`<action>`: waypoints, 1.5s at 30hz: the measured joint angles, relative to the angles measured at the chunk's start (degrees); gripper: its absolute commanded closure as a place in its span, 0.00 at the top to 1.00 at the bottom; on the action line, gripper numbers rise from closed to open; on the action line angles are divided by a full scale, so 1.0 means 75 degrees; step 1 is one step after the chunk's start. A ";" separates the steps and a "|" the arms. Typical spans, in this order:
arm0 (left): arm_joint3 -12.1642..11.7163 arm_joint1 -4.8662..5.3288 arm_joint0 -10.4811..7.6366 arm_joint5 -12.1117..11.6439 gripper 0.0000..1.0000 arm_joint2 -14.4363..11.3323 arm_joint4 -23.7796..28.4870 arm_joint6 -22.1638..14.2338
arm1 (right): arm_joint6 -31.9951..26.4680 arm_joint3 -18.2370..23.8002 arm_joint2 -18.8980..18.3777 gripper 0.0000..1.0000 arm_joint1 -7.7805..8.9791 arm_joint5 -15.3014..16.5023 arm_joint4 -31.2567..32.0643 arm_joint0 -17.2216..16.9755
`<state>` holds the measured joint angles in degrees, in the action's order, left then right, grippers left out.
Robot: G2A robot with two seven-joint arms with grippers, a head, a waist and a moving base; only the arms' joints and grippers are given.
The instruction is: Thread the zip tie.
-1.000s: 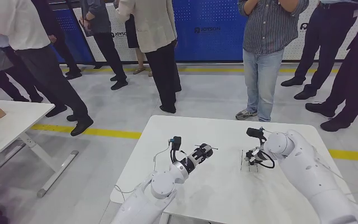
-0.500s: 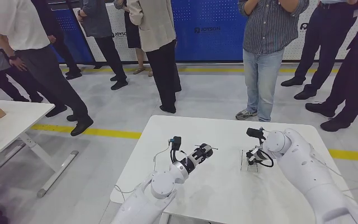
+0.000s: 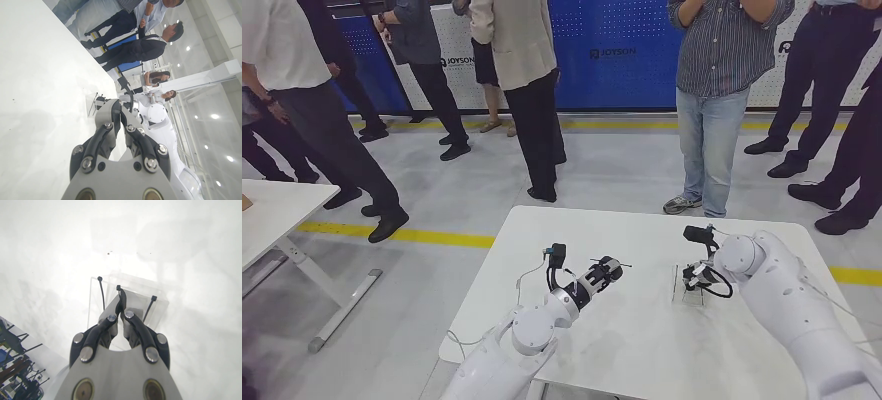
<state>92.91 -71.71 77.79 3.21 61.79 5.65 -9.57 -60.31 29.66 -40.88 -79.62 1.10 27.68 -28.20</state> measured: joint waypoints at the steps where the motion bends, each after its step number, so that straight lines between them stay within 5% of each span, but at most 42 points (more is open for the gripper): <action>1: 0.0000 0.0000 0.0000 0.0000 0.00 0.0000 0.0000 0.0000 | -0.0004 0.0074 -0.0023 0.00 0.0024 -0.0023 0.0035 -0.0024; 11: 0.0000 0.0000 0.0000 0.0000 0.00 0.0000 0.0000 0.0000 | -0.0174 0.1408 -0.0568 0.00 0.0484 -0.0309 0.0382 -0.0578; 23: 0.0000 0.0000 0.0000 0.0000 0.00 0.0000 0.0000 0.0000 | -0.0343 0.4832 -0.2189 0.00 0.1400 -0.1072 0.1099 -0.2462; 30: 0.0000 0.0000 0.0000 0.0000 0.00 0.0000 0.0000 0.0000 | -0.0340 0.4923 -0.2234 0.00 0.1412 -0.1040 0.1053 -0.2520; 35: 0.0000 0.0000 0.0000 0.0000 0.00 0.0000 0.0000 0.0000 | 0.0467 0.5200 -0.2480 0.00 0.1459 -0.1173 0.1122 -0.2799; 40: 0.0000 0.0000 0.0000 0.0000 0.00 0.0000 0.0000 0.0000 | 0.1547 0.6118 -0.3126 0.00 0.1604 -0.1546 0.1236 -0.3519; 45: 0.0000 0.0000 0.0000 0.0000 0.00 0.0000 0.0000 0.0000 | 0.2117 0.7223 -0.3658 0.00 0.1738 -0.1134 0.1088 -0.4461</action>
<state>92.91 -71.71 77.79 3.21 61.79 5.65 -9.57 -44.43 83.84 -68.32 -66.58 -7.41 35.84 -61.66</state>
